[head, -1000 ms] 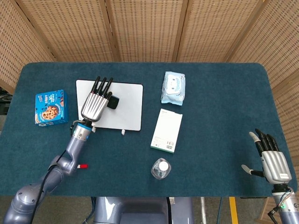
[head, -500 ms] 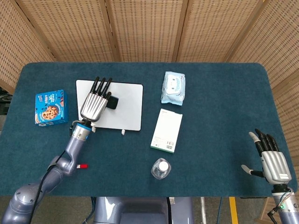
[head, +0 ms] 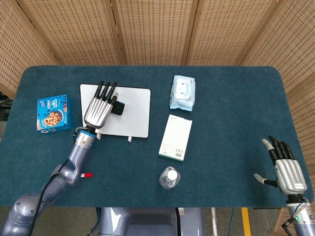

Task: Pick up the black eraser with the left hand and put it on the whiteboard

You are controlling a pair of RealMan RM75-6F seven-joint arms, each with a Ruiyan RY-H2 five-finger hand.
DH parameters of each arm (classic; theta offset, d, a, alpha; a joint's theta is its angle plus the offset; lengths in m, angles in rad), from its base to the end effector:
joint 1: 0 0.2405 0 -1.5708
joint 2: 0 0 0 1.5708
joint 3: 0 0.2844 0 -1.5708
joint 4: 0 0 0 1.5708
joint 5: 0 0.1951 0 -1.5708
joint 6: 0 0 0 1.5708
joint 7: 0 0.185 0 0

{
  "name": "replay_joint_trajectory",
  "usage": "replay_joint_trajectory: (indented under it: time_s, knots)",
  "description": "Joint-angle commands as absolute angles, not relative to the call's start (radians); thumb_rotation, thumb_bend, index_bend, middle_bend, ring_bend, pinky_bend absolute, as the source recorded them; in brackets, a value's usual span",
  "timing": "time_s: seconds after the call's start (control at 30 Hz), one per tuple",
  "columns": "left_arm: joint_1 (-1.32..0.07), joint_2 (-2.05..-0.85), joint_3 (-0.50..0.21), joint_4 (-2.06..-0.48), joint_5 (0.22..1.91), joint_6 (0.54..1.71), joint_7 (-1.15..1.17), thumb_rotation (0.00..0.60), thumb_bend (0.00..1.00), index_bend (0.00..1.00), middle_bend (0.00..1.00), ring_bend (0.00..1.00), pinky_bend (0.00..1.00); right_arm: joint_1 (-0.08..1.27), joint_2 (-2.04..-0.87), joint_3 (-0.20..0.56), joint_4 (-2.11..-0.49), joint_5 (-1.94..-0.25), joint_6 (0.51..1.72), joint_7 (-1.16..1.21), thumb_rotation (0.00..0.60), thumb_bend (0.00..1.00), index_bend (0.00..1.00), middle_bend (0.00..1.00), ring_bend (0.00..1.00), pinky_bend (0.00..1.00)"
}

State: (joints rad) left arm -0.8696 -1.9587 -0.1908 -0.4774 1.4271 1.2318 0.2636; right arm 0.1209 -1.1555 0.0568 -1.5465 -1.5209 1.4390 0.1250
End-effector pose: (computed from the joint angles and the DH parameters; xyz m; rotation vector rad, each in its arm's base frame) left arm -0.1545 0.4739 -0.0143 -1.6358 -0.1540 -0.8822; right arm -0.3314 -0.2370 0.1704 1.4054 -0.9785 0.9908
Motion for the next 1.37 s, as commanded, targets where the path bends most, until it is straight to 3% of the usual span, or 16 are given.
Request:
replay_joint_trajectory:
  time_s: [0.03,0.23,0.4,0.6,0.77,0.9,1.17,1.37]
  knots:
    - [-0.865,-1.953,-0.189,-0.485,1.427,1.234,0.259,0.6,0.12,0.14,0.0,0.0,0.0,0.121,-1.156,0.057,-1.546,-1.522,1.44,0.126,0.6,0.05,0.03,0.0,0.0,0.0]
    - [-0.842,-1.922,-0.183,-0.542,1.439,1.281,0.23,0.6,0.01,0.1,0.0,0.0,0.0,0.12,-1.157,0.057,-1.543,-1.523,1.444,0.127,0.6,0.05,0.03,0.0,0.0,0.0]
    - [-0.786,-1.836,-0.183,-0.704,1.444,1.355,0.206,0.6,0.0,0.03,0.0,0.0,0.0,0.118,-1.156,0.057,-1.545,-1.527,1.449,0.126,0.6,0.05,0.03,0.0,0.0,0.0]
    - [-0.662,-1.658,-0.16,-1.027,1.444,1.457,0.219,0.6,0.0,0.0,0.0,0.0,0.0,0.114,-1.156,0.054,-1.547,-1.537,1.461,0.118,0.6,0.05,0.03,0.0,0.0,0.0]
    - [-0.518,-1.49,-0.1,-1.327,1.419,1.526,0.284,0.596,0.0,0.0,0.0,0.0,0.0,0.111,-1.157,0.051,-1.552,-1.545,1.469,0.097,0.6,0.05,0.03,0.0,0.0,0.0]
    - [-0.427,-1.406,-0.039,-1.463,1.423,1.579,0.319,0.59,0.0,0.0,0.0,0.0,0.0,0.109,-1.157,0.044,-1.559,-1.562,1.478,0.074,0.6,0.05,0.03,0.0,0.0,0.0]
    - [-0.303,-1.315,0.065,-1.593,1.434,1.614,0.358,0.591,0.0,0.0,0.0,0.0,0.0,0.108,-1.161,0.028,-1.566,-1.594,1.485,0.026,0.6,0.03,0.01,0.0,0.0,0.0]
    - [-0.265,-1.292,0.072,-1.61,1.433,1.621,0.346,0.591,0.0,0.0,0.0,0.0,0.0,0.094,-1.127,-0.004,-1.57,-1.59,1.459,-0.053,0.6,0.03,0.01,0.0,0.0,0.0]
